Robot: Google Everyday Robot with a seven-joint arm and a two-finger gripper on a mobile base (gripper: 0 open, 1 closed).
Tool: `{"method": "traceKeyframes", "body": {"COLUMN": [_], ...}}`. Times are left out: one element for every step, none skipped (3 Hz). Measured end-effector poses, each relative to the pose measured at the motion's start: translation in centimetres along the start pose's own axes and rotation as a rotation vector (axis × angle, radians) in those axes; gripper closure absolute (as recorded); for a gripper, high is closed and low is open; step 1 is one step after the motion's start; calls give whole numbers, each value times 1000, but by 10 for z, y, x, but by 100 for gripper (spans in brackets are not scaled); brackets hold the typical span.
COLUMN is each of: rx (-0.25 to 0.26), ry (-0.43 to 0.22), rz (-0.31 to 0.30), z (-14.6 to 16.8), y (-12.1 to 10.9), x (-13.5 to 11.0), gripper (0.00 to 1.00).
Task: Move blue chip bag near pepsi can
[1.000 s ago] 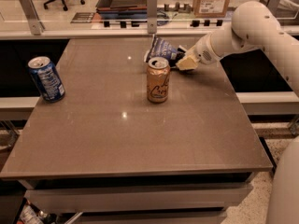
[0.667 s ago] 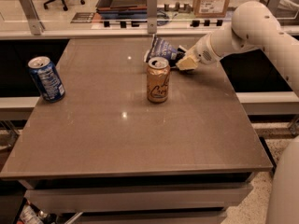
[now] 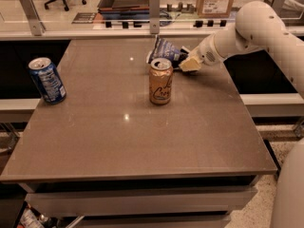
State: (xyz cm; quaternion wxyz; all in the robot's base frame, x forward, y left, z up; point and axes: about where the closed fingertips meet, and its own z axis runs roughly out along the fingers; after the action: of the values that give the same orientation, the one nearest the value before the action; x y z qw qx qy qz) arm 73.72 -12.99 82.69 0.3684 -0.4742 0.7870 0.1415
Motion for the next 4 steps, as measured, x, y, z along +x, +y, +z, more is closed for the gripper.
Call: {"method": "traceKeyframes", "body": {"rx": [35,76,97,67], "ry": [-24,-39,-57,-85], "rz": [-40,-91,-125,-164], "z": [-21,-43,-62,-76], "y": [-6,-9,-6,14], "x": [-36,-73,-97,-115], "gripper": [100,100,100,100]}}
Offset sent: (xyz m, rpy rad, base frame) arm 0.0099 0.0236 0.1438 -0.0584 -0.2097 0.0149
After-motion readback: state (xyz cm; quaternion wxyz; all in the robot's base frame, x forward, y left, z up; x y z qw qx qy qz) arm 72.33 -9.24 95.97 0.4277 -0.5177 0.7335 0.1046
